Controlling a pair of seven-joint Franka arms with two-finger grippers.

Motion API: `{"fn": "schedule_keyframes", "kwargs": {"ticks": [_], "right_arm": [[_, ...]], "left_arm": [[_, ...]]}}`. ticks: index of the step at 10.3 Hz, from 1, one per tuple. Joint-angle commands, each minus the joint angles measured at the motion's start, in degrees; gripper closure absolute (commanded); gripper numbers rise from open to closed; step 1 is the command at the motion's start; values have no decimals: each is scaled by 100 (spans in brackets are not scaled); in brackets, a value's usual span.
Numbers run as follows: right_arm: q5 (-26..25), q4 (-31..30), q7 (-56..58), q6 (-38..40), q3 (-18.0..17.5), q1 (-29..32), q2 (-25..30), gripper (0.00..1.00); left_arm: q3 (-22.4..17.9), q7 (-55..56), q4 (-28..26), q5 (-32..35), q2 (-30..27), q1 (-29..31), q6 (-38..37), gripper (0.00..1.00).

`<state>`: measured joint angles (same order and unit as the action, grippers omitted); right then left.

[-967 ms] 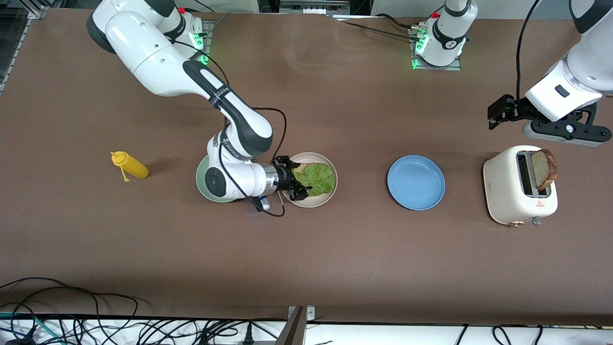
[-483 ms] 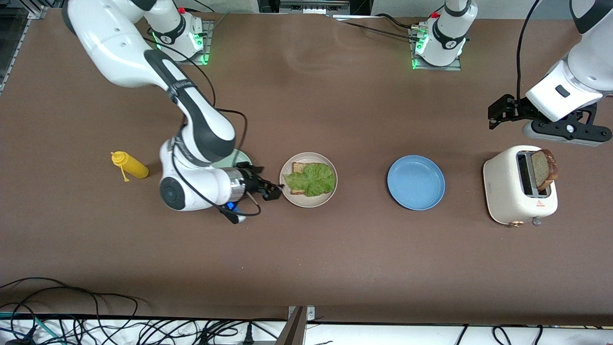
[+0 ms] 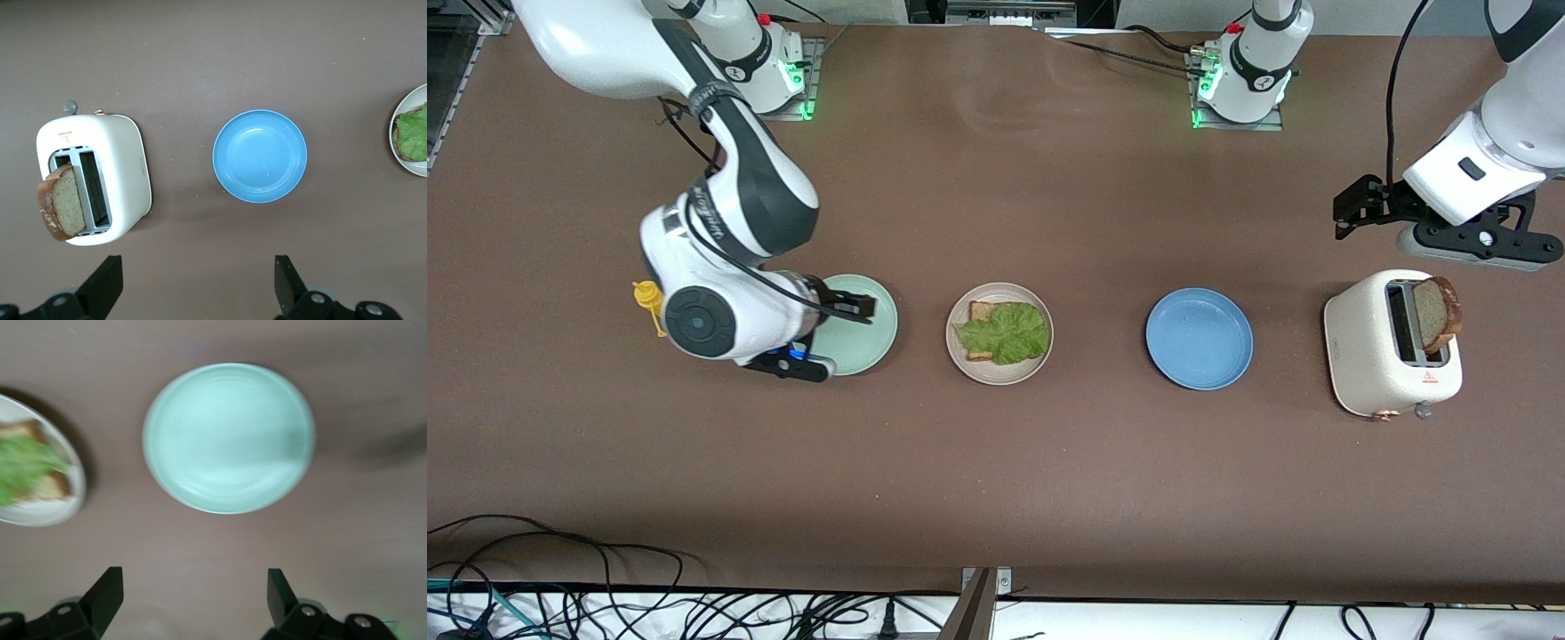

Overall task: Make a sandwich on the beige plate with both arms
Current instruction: 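Move the right gripper back to the yellow bottle and open it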

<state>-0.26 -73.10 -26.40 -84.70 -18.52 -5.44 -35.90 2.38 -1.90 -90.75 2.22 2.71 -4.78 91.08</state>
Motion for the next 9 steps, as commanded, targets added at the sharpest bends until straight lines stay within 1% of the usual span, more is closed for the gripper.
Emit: {"fn": "schedule_keyframes", "kwargs": {"ticks": [1,2,4,5,6,7,8,9], "right_arm": [[-18,-765,2060,129,925,69,775,4],[-18,-924,2782,86,1295,69,934,4],[78,-943,4485,50,2068,69,997,4],[253,-996,5417,-11,2455,78,997,4],[542,-1083,6166,-38,2850,87,997,0],[666,-1258,6774,-134,3133,104,997,0],[876,-1486,7667,-396,3379,191,997,0],[1218,-1671,8581,-633,3556,366,963,0]], "left_arm": [[43,-127,40,121,-51,47,-82,0],[43,-127,40,121,-51,47,-82,0],[44,-127,40,121,-51,47,-82,0],[52,-127,40,129,-51,47,-82,0],[61,-118,40,121,-51,39,-82,0],[70,-118,40,121,-42,30,-73,0],[79,-118,40,121,-42,21,-73,0],[87,-118,32,121,-42,12,-73,0]]}}
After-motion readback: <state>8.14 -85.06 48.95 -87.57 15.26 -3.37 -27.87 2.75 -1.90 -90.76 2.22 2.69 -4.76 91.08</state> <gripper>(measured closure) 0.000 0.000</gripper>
